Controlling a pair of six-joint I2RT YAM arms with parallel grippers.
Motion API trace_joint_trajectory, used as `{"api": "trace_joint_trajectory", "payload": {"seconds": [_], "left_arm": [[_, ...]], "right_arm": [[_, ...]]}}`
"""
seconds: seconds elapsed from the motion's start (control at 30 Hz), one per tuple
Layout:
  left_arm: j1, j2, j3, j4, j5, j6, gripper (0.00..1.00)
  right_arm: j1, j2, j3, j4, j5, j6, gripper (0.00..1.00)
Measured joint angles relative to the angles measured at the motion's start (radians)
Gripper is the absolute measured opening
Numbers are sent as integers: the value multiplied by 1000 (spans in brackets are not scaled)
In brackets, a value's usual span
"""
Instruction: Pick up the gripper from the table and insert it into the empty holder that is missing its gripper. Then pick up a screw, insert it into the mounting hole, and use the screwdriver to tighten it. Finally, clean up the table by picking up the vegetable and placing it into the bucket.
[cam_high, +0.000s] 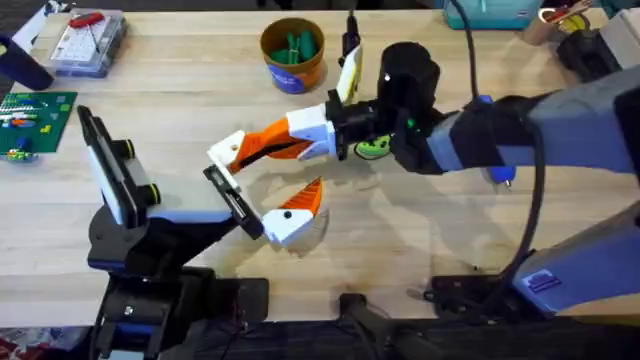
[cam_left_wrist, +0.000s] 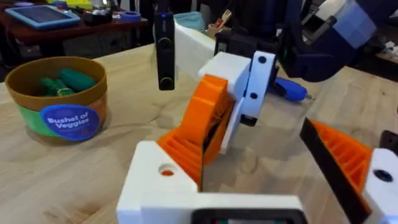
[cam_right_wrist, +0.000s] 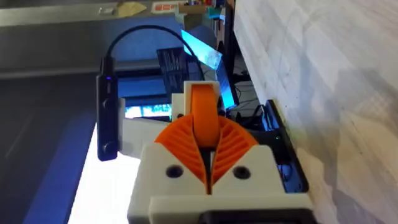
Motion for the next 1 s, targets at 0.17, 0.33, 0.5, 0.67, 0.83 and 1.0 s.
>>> {"api": "trace_joint_trajectory", "payload": {"seconds": [0.17, 0.33, 0.5, 0.67, 0.83, 1.0], "left_arm": [[0, 0, 0, -1, 15, 0, 986], [0, 0, 0, -1, 16, 0, 986], [-1, 0, 0, -1, 21, 0, 986], [-1, 0, 0, -1, 23, 0, 986], [-1, 0, 0, -1, 24, 0, 986], [-1, 0, 0, 0, 22, 0, 986]], "right_arm": [[0, -24, -23, -2, 12, -4, 8], [0, -24, -23, -3, 11, -14, 8], [-4, -23, -23, -7, -3, -20, 8], [-6, -24, -23, -8, -10, -20, 8], [-6, -24, -23, -8, -11, -20, 8], [-6, -24, -23, -8, -11, -20, 8]]}}
